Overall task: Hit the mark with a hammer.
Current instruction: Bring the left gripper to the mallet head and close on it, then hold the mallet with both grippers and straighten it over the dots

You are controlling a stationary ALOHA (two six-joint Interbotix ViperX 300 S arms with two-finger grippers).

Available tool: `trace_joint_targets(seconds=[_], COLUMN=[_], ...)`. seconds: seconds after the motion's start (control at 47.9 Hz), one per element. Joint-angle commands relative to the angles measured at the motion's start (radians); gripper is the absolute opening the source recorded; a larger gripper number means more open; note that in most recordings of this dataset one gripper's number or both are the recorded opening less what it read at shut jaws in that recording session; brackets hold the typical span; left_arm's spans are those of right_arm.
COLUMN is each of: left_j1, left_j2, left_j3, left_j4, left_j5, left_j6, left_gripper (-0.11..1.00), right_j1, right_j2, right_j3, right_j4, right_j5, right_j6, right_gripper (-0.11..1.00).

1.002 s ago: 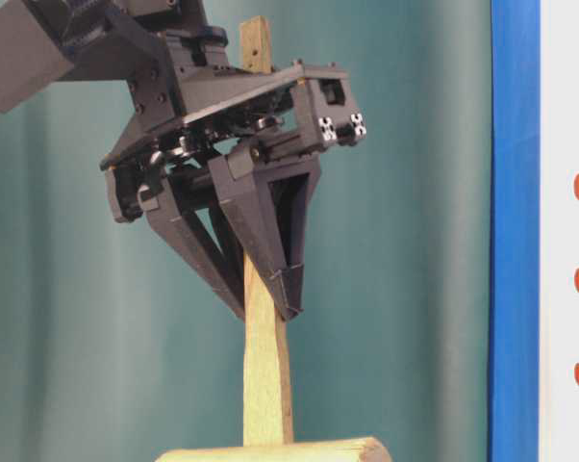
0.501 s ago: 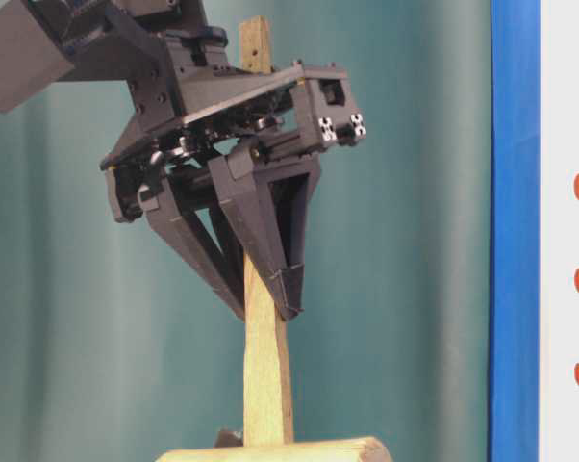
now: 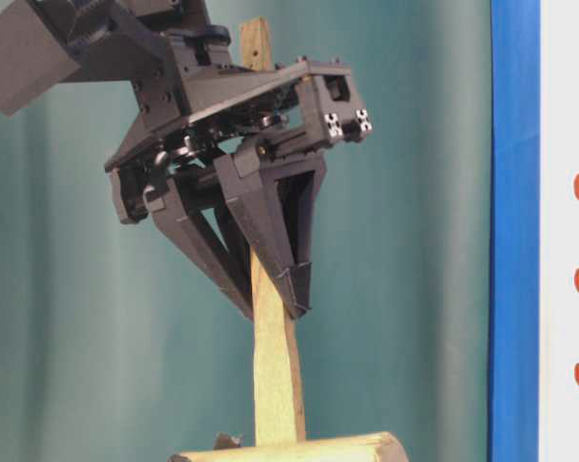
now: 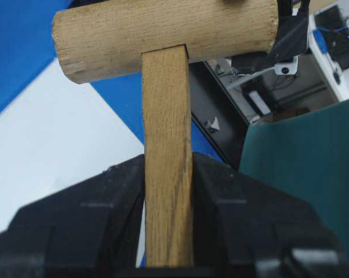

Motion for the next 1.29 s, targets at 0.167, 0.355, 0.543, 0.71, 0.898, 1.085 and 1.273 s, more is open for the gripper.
trace_joint_targets(seconds=[0.167,0.355,0.543,0.71,0.898,1.085,1.273], left_j1=[0.006,0.018,0.028,0.038,0.044,0.044,0.040], left_j2=[-0.009,-0.008,-0.009,-0.008,-0.008,-0.008,-0.009], left_j3=[-0.017,-0.015,-0.015,-0.017,-0.017,-0.017,-0.017], left_j4=[0.002,0.002,0.003,0.003,0.005,0.005,0.005], left_j5=[0.003,0.012,0.029,0.080,0.120,0.163,0.175], left_j6=[0.000,0.003,0.025,0.104,0.265,0.448,0.518], left_gripper=[0.46,0.46,0.46,0.46,0.46,0.46,0.46], right_j1=[-0.018,-0.023,-0.017,-0.009,-0.008,-0.008,-0.009], right_j2=[-0.025,-0.025,-0.026,-0.041,-0.058,-0.058,-0.058], right_j3=[-0.026,-0.028,-0.026,-0.018,-0.018,-0.018,-0.015], right_j4=[0.023,0.057,0.107,0.169,0.249,0.307,0.321], right_j5=[0.026,0.058,0.083,0.100,0.167,0.209,0.216], right_j6=[0.009,0.009,0.011,0.011,0.037,0.077,0.104], right_gripper=[0.10,0.14,0.65,0.95,0.93,0.93,0.93])
